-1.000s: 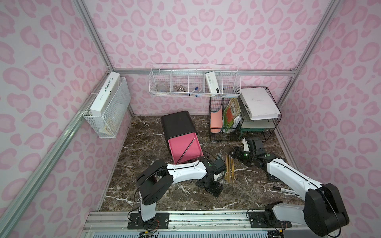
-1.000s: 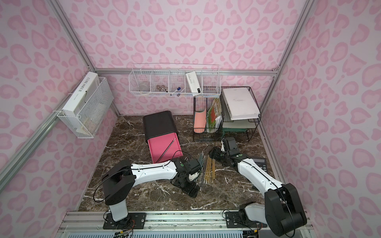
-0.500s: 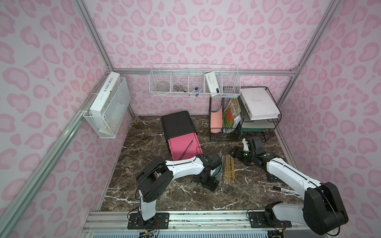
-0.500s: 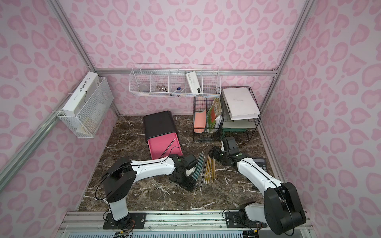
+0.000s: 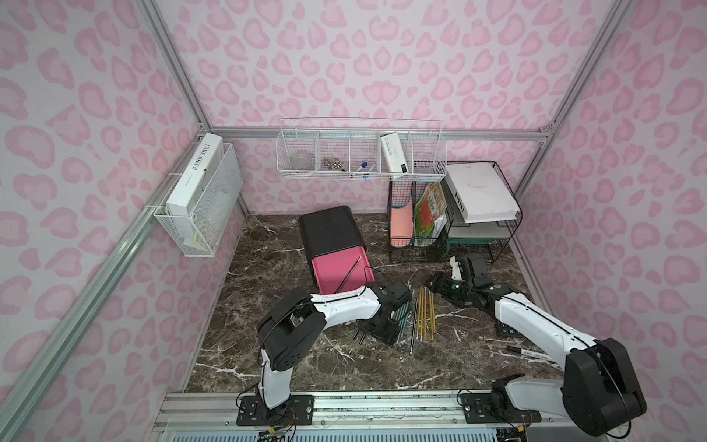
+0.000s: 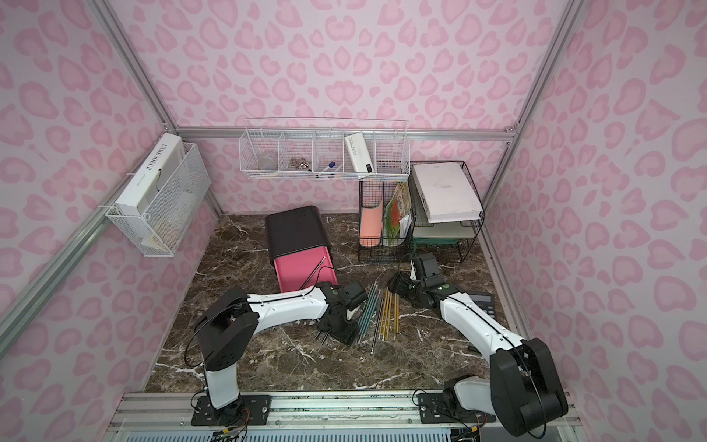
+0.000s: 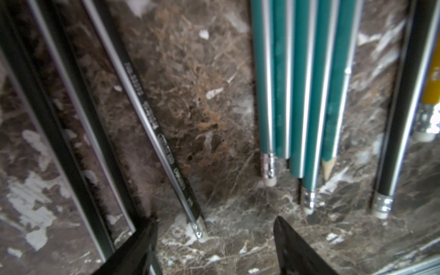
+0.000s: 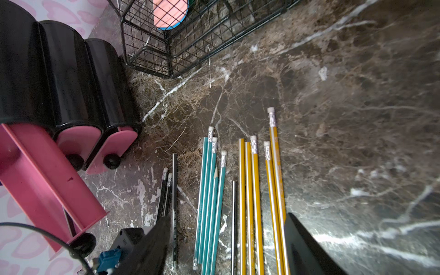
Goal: Please place the pencils in the drawer according to their color
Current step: Pick up the pencil from the center of the board.
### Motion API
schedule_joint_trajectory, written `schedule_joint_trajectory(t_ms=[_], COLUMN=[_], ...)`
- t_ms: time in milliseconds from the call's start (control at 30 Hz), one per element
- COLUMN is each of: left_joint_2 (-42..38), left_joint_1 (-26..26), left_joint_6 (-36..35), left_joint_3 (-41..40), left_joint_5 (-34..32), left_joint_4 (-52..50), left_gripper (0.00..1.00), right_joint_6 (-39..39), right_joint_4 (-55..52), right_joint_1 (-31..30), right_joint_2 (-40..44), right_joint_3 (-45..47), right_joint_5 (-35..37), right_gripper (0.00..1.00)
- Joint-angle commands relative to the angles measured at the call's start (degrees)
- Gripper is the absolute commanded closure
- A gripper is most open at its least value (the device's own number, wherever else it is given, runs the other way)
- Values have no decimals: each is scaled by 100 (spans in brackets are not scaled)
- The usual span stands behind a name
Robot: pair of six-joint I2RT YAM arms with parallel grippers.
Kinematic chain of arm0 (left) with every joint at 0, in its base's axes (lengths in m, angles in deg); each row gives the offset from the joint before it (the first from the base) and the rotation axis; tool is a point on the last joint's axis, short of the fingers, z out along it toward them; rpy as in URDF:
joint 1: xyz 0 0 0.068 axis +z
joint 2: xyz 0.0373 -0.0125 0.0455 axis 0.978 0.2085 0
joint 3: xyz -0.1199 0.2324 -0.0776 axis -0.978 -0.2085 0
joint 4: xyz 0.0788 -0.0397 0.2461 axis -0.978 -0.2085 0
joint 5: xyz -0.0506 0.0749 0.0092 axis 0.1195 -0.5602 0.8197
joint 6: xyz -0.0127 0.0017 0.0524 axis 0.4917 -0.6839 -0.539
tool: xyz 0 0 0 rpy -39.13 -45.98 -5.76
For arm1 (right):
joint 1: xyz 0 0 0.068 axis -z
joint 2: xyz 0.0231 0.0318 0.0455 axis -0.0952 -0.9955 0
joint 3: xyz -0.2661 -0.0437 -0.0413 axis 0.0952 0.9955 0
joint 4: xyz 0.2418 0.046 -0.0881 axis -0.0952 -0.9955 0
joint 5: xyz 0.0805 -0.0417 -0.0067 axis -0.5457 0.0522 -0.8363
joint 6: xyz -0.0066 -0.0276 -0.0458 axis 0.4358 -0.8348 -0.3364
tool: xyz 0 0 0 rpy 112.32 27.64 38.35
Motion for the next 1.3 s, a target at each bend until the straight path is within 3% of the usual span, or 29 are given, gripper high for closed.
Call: schedule_joint_trajectory(t_ms=[0, 567, 1267], left_joint_2=[-18, 50, 296], left_joint_1=[10, -88, -97], left_joint_6=[57, 180, 68], left_joint_3=[-41, -134, 33], left_joint_5=[-177, -162, -177], left_joint_4=[-101, -44, -44], left_gripper=[30, 71, 85], right_joint_6=[-3, -73, -87], right_joint_4=[25, 34, 7], right_joint_1=[-6, -6, 13], right_joint_2=[19, 37, 78], right_joint_3=[-8, -11, -7], right_joint_5=[8, -41, -19], right_gripper=[32, 32, 32])
